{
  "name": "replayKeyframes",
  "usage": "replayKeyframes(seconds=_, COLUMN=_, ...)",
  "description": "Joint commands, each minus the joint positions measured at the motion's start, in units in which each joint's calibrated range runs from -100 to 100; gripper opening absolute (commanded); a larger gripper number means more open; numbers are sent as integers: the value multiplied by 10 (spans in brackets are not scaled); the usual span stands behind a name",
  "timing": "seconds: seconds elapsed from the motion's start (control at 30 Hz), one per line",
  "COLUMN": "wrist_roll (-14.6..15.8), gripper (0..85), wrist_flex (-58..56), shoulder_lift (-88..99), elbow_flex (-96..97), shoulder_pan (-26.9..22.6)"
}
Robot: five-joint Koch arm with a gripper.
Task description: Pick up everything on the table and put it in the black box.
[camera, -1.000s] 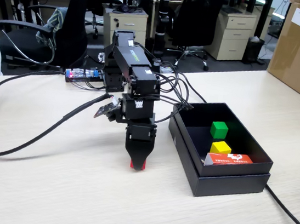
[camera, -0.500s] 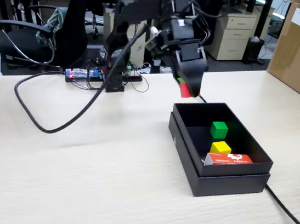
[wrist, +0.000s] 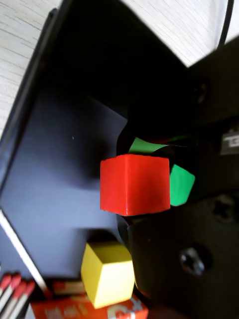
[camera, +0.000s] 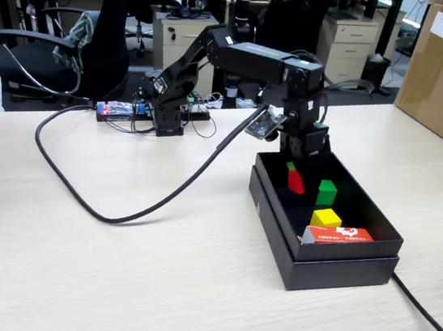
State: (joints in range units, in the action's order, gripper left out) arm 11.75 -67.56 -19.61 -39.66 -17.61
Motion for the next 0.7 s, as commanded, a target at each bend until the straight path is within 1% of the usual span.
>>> replayKeyframes(seconds=0.0, wrist_roll=0, gripper=12, wrist_flex=-2, shoulder_lift=5, elbow_flex=-38, shoulder_pan=-1)
replayKeyframes(seconds=0.03, wrist_roll=-1, gripper=62, wrist_flex=-2, shoulder_lift=-5, elbow_flex=-38, shoulder_pan=-1)
replayKeyframes(seconds=0.07, wrist_roll=-3, gripper=133, wrist_flex=-2, shoulder_lift=-16, elbow_flex=-34, shoulder_pan=-1)
replayKeyframes(seconds=0.1, wrist_roll=-3, gripper=162, wrist_flex=-2, shoulder_lift=-20, elbow_flex=-29, shoulder_pan=-1)
replayKeyframes(seconds=0.17, wrist_roll=-3, gripper=174, wrist_flex=-2, shoulder_lift=-26, elbow_flex=-24, shoulder_pan=-1)
replayKeyframes(seconds=0.2, wrist_roll=-3, gripper=238, wrist_flex=-2, shoulder_lift=-25, elbow_flex=-16, shoulder_pan=0)
replayKeyframes(seconds=0.23, wrist_roll=-3, gripper=277, wrist_flex=-2, shoulder_lift=-17, elbow_flex=-8, shoulder_pan=0)
replayKeyframes(seconds=0.33, wrist_roll=-2, gripper=376, wrist_flex=-2, shoulder_lift=23, elbow_flex=18, shoulder_pan=0)
replayKeyframes(seconds=0.4, wrist_roll=0, gripper=423, wrist_flex=-2, shoulder_lift=74, elbow_flex=38, shoulder_pan=0)
replayKeyframes(seconds=0.43, wrist_roll=0, gripper=468, wrist_flex=-2, shoulder_lift=154, elbow_flex=62, shoulder_pan=1)
replayKeyframes(seconds=0.5, wrist_roll=0, gripper=495, wrist_flex=-1, shoulder_lift=249, elbow_flex=84, shoulder_pan=5)
replayKeyframes(seconds=0.67, wrist_roll=-1, gripper=495, wrist_flex=13, shoulder_lift=486, elbow_flex=136, shoulder_pan=30)
